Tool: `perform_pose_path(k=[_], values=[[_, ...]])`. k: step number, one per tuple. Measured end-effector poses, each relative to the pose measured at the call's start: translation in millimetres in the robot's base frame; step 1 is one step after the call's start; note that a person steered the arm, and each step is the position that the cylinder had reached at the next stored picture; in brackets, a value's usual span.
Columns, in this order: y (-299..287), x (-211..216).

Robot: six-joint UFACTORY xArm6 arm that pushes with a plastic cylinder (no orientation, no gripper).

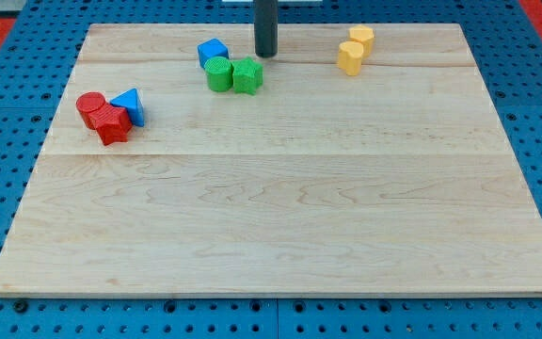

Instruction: Move the blue cube parallel to the right of the blue triangle

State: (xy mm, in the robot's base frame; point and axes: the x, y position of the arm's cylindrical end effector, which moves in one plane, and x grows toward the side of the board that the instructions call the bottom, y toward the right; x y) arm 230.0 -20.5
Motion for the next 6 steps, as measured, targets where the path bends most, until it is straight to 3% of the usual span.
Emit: perform_pose_path(k=[1, 2, 4, 5, 6], values=[[-68, -6], [-103, 47], [-106, 15], [-76, 29], [-84, 88]])
